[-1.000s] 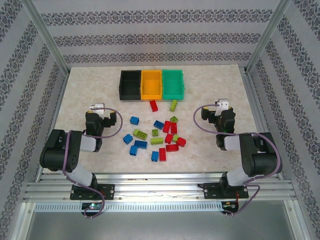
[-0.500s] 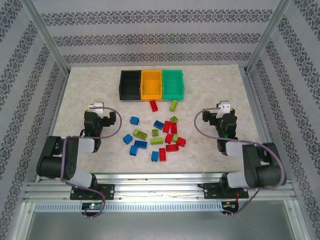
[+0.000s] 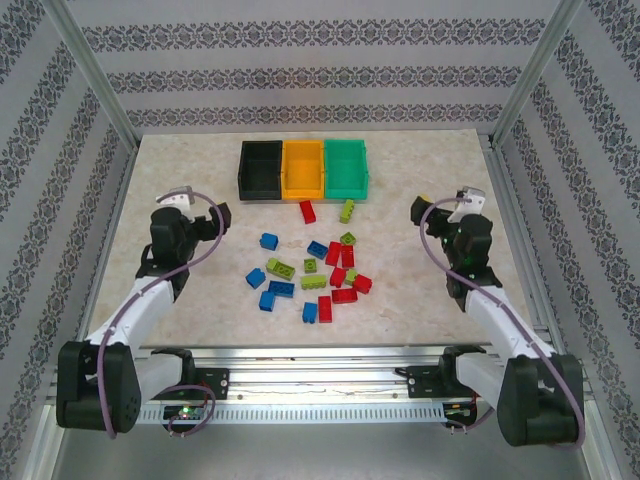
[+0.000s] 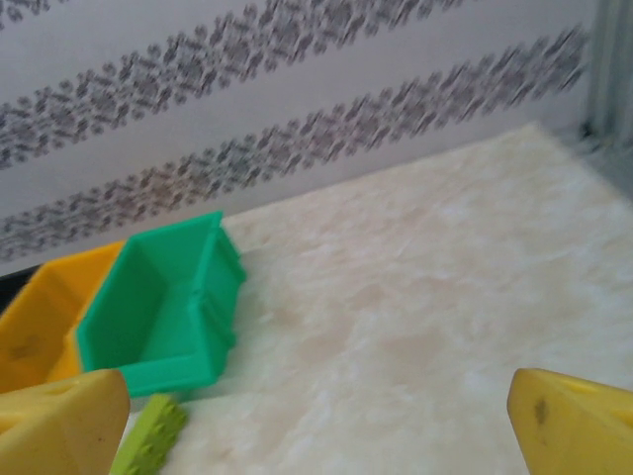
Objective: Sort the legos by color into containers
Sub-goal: Pick up the lego from the center of the table.
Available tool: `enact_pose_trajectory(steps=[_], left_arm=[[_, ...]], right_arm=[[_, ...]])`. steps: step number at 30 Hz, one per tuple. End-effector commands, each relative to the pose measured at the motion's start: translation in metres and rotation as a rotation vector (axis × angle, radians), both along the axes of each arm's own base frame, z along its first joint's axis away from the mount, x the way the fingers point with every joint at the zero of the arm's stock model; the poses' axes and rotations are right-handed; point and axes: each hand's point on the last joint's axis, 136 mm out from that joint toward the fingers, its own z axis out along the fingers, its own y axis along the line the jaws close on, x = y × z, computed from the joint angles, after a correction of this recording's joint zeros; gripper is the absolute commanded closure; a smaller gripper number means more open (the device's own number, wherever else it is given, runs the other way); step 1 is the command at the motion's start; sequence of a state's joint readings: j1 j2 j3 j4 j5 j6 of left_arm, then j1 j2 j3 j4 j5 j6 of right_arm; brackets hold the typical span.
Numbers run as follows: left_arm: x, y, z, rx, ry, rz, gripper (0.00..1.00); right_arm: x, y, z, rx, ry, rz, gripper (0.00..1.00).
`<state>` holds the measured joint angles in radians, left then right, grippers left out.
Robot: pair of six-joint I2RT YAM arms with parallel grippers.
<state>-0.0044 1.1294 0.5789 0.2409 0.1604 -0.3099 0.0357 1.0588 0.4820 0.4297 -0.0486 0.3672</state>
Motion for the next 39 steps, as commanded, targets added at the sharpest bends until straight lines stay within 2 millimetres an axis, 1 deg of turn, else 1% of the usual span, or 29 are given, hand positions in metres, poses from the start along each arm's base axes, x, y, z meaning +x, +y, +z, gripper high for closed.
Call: enact_pose_trajectory(steps=[1,3,5,8,11,14,16,17,18,23,26,29,32,37,39], left_arm=[[-0.012,-0.038,-0.023,-0.206,0.223,-0.145,0.0],[-0.015,-0.052,-0.032,-0.23,0.324,-0.182,0.0],[-0.02,-0.063,-0.041,-0.24,0.416,-0.21,0.0],[-0.029,-0.079,-0.057,-0.228,0.55,-0.24,0.0],[-0.037,-0.1,-0.073,-0.142,0.661,-0.299,0.0],[-0.04,-0.113,-0.092,0.008,0.769,-0.337,0.0],[-0.039,-0.115,-0.103,0.091,0.843,-0.344,0.01],[-0.037,-0.115,-0.108,0.124,0.873,-0.342,0.04],[-0.034,-0.116,-0.112,0.152,0.897,-0.34,0.06],[-0.022,-0.12,-0.126,0.225,0.944,-0.336,0.09],[-0.016,-0.124,-0.137,0.239,0.979,-0.347,0.17],[-0.012,-0.128,-0.147,0.288,1.002,-0.36,0.19],[-0.007,-0.131,-0.15,0.356,1.0,-0.36,0.25],[0.0,-0.136,-0.152,0.362,0.996,-0.373,0.51],[0.002,-0.137,-0.148,0.366,0.981,-0.371,0.57]], right_arm=[[0.0,0.037,-0.036,0.169,0.197,0.138,0.02],[0.004,0.057,-0.051,0.174,0.25,0.203,0.03],[0.005,0.07,-0.068,0.133,0.294,0.229,0.07],[0.004,0.075,-0.089,0.051,0.332,0.205,0.07],[0.001,0.082,-0.105,0.021,0.367,0.209,0.07],[0.003,0.094,-0.111,0.02,0.387,0.242,0.07],[0.004,0.101,-0.112,0.018,0.391,0.26,0.07],[0.004,0.103,-0.113,0.014,0.393,0.265,0.07],[0.005,0.104,-0.114,0.011,0.396,0.269,0.07],[0.004,0.101,-0.115,0.007,0.397,0.252,0.06],[0.005,0.103,-0.118,0.012,0.407,0.257,0.06],[0.007,0.104,-0.119,0.016,0.41,0.258,0.06],[0.007,0.104,-0.119,0.019,0.412,0.259,0.06],[0.007,0.103,-0.12,0.018,0.413,0.254,0.06],[0.007,0.103,-0.119,0.018,0.41,0.253,0.06]])
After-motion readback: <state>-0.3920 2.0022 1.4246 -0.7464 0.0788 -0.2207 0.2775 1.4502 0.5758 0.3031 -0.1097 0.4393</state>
